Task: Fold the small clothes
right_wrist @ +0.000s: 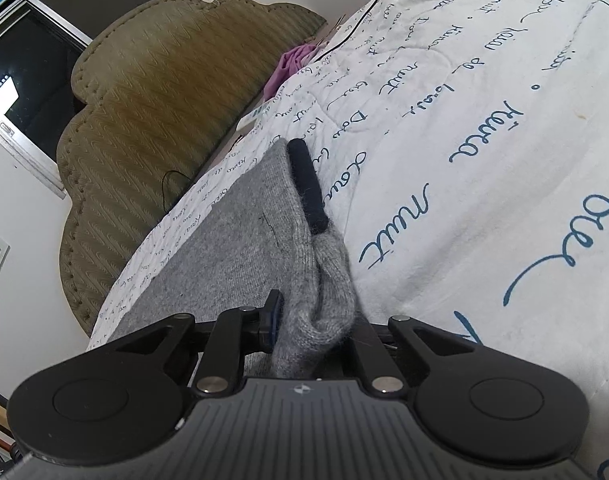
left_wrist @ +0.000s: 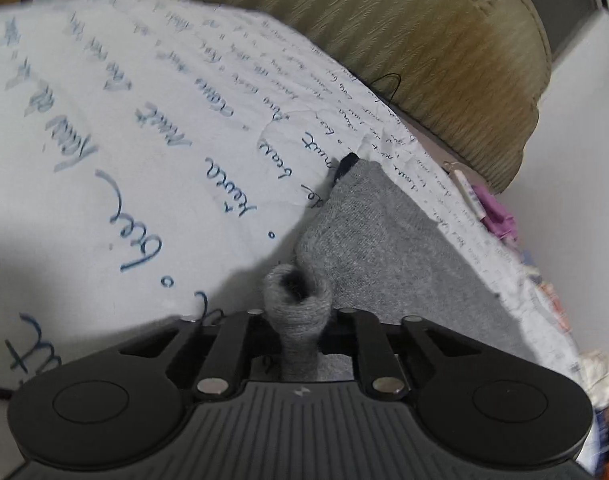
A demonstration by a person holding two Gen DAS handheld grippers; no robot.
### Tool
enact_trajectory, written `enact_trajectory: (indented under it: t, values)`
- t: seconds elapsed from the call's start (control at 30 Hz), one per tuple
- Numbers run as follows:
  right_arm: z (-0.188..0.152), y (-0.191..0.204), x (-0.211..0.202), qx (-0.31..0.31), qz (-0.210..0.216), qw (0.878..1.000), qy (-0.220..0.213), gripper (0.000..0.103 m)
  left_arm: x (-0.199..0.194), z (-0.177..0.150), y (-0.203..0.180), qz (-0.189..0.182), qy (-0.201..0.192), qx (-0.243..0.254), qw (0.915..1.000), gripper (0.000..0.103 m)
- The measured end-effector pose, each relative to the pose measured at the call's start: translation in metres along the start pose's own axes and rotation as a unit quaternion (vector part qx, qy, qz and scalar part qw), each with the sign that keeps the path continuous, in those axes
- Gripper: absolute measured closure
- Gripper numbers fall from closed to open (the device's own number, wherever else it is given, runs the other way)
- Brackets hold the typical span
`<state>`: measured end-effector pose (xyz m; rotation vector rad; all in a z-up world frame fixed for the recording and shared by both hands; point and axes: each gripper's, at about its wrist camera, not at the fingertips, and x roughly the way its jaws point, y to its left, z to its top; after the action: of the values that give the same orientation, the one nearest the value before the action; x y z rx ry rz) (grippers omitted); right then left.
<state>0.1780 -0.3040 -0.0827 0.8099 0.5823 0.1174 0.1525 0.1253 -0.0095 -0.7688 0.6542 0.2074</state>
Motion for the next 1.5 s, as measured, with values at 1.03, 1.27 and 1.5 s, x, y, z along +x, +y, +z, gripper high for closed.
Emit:
enact_trajectory:
  t: [1.03,1.27,1.5]
  values:
    - [0.055,0.031,-0.05,0.157,0.139,0.977,0.04,0.095,-0.052,0.053,-0.006,-0.131,0.054,-0.081,0.9866,0.098]
    - [0.037,0.012,-0.091,0.157,0.15,0.975,0.055,0.095,-0.084,0.027,0.027,-0.138,0.077,-0.087,0.9836,0.098]
    - [0.005,-0.007,-0.127,0.176,0.149,0.971,0.068,0.095,-0.114,0.006,0.05,-0.145,0.095,-0.105,0.9792,0.098]
